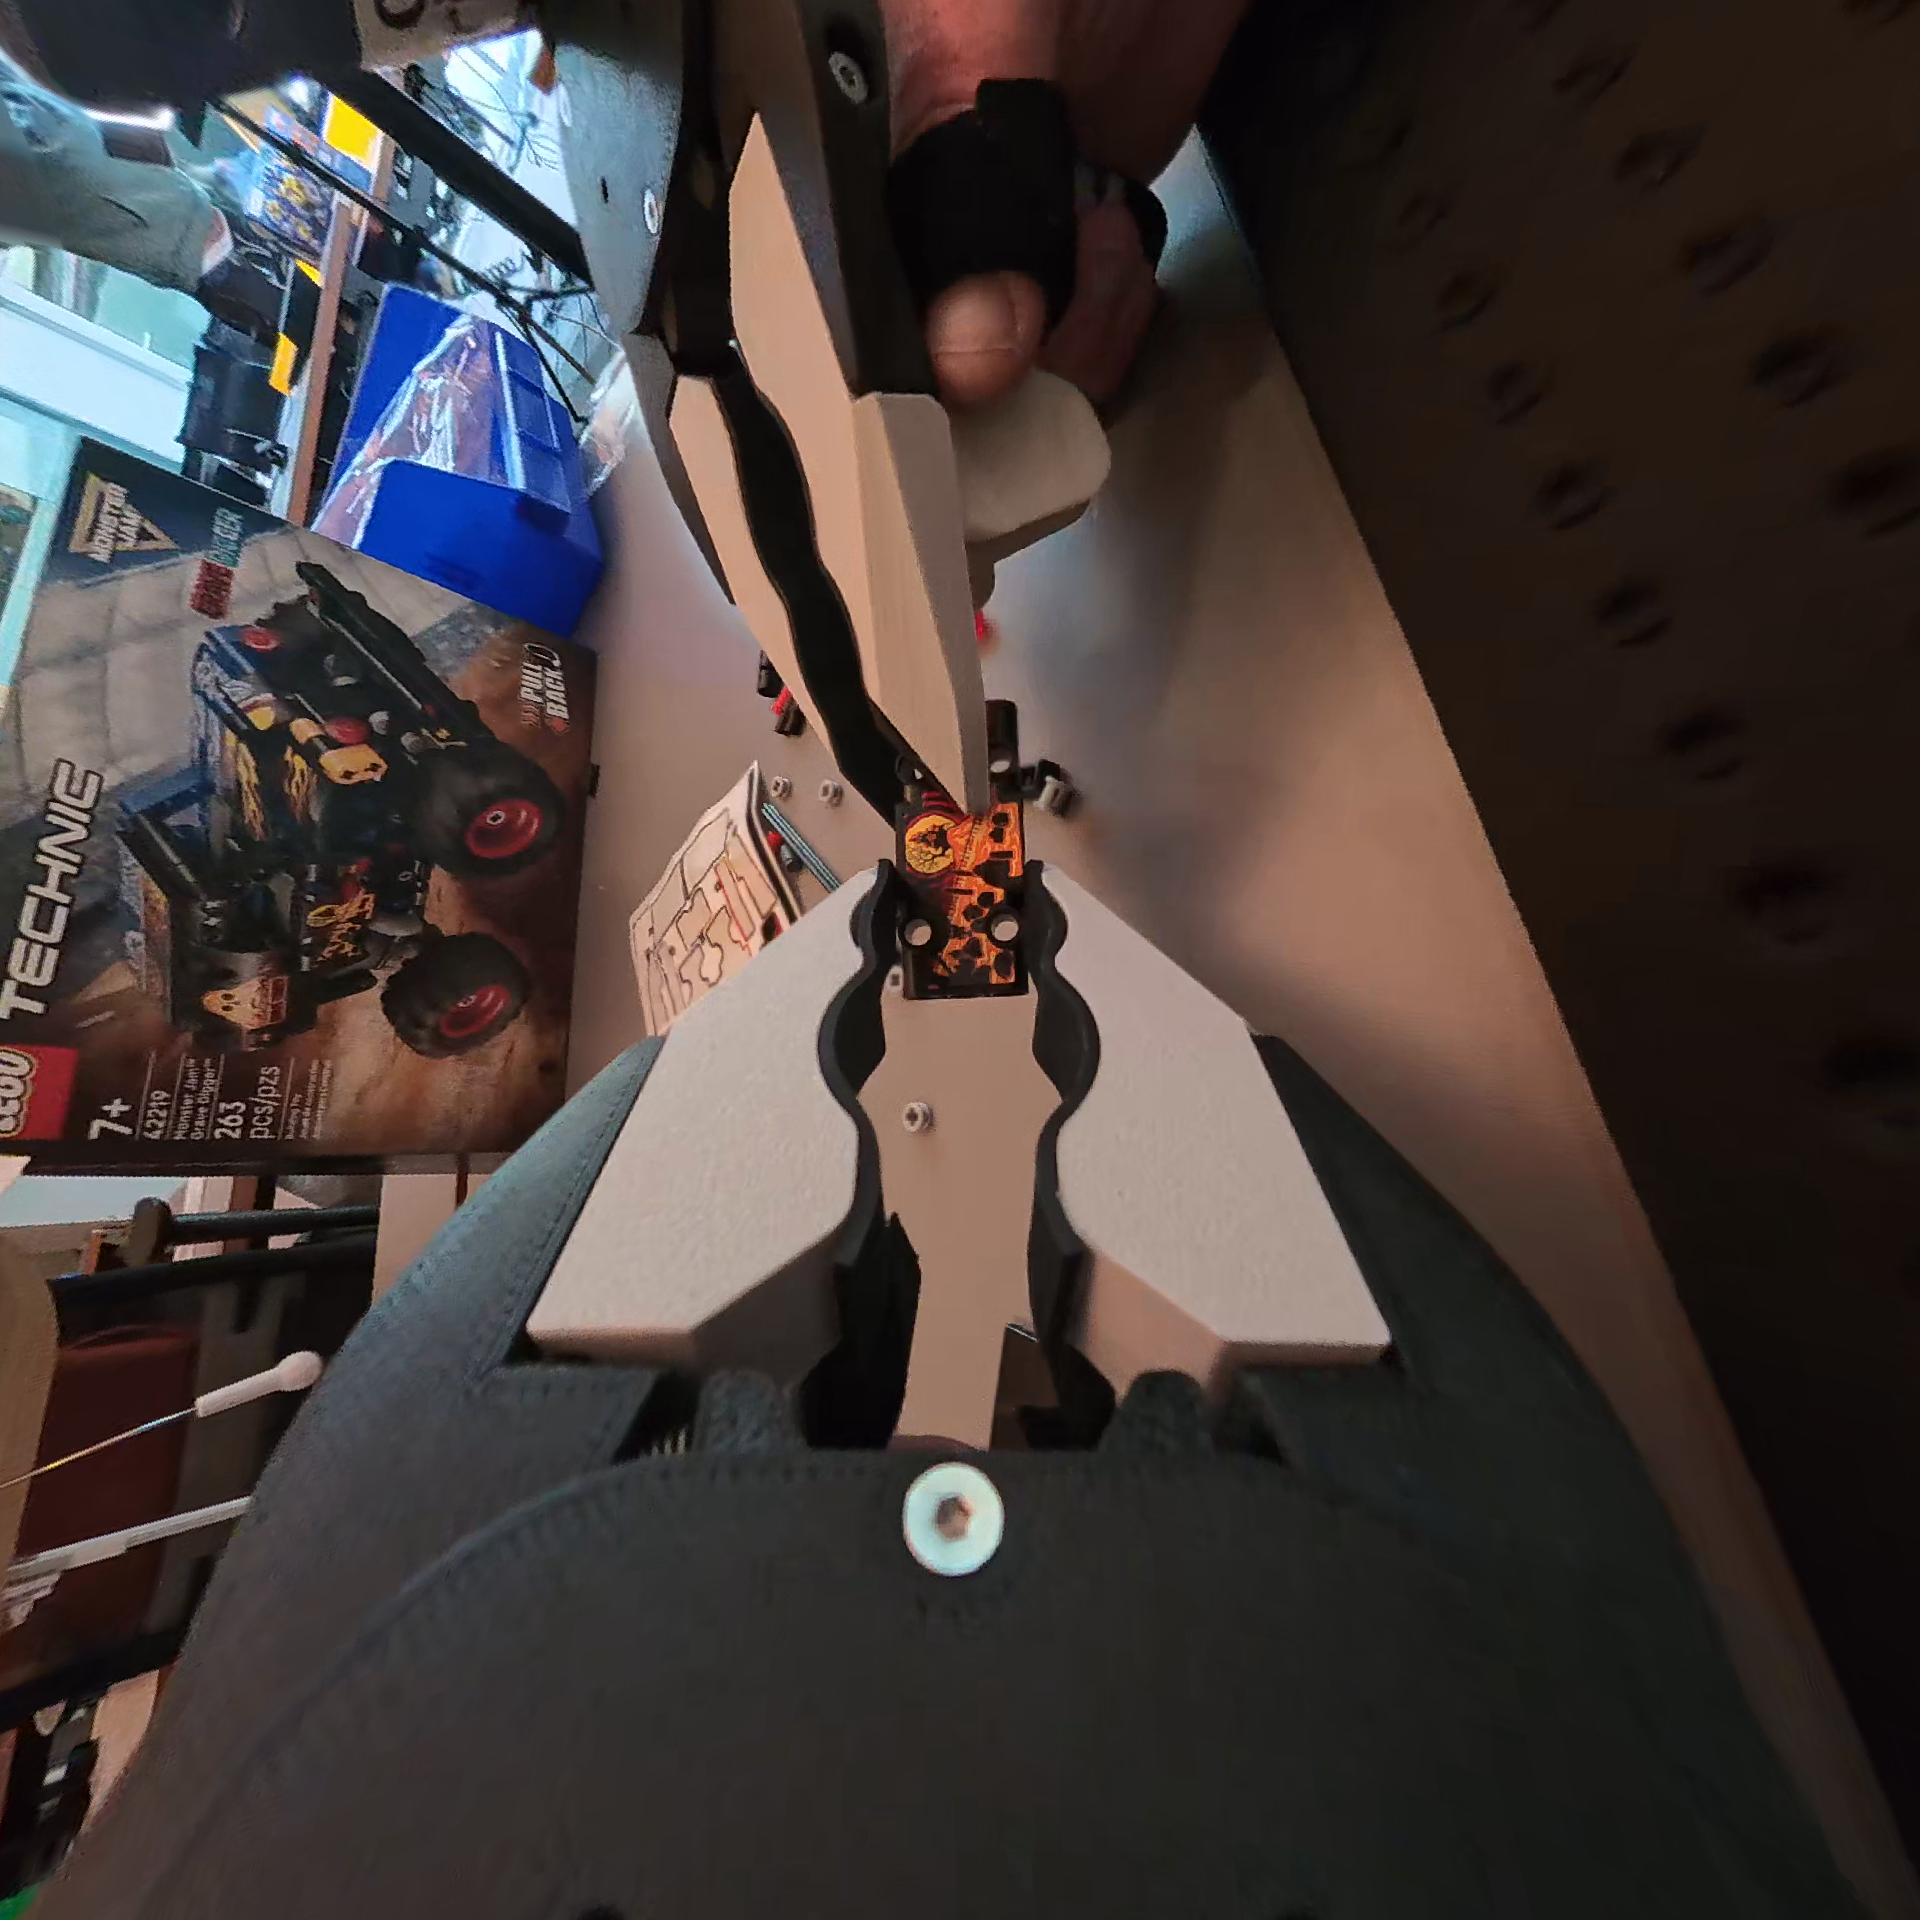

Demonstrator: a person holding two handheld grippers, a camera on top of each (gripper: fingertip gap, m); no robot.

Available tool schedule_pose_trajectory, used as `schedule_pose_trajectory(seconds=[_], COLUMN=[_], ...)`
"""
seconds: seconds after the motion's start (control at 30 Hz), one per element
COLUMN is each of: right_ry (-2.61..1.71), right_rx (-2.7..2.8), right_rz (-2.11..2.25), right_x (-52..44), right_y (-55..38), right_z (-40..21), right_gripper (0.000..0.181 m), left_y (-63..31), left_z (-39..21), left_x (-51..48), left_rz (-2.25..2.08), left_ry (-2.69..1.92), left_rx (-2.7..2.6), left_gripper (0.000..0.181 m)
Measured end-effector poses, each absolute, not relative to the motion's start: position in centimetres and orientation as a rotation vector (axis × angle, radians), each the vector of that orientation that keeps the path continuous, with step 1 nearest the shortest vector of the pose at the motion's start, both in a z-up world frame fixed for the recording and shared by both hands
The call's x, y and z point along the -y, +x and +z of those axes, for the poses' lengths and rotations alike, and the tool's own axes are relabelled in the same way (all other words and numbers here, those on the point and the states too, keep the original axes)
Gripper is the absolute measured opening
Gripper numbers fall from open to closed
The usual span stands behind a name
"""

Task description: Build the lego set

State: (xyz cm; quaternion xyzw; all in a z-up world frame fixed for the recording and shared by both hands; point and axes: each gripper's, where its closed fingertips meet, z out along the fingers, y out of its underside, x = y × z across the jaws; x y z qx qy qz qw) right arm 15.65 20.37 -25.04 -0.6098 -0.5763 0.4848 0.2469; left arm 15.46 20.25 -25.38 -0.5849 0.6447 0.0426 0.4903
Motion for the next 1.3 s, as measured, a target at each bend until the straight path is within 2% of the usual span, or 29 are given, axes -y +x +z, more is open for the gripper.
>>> schedule_pose_trajectory(seconds=[0.37, 0.73, 1.03, 1.3], right_ry=[-1.671, -1.631, -1.620, -1.598], right_rx=[1.519, 1.484, 1.467, 1.421], right_rz=[1.381, 1.435, 1.458, 1.479], right_x=[-20.8, -20.8, -21.0, -21.7], right_y=[15.8, 16.0, 16.2, 16.5], right_z=[-24.5, -23.5, -23.2, -22.5], right_gripper=[0.017, 0.005, 0.005, 0.005], left_y=[15.1, 15.0, 14.9, 14.1], left_z=[-24.3, -23.8, -23.1, -22.5], left_x=[-20.7, -21.1, -21.1, -21.5], left_rz=[0.107, 0.108, 0.102, 0.054], left_ry=[-1.407, -1.392, -1.379, -1.415], left_rx=[-1.518, -1.485, -1.458, -1.396], left_gripper=[0.023, 0.024, 0.023, 0.033])
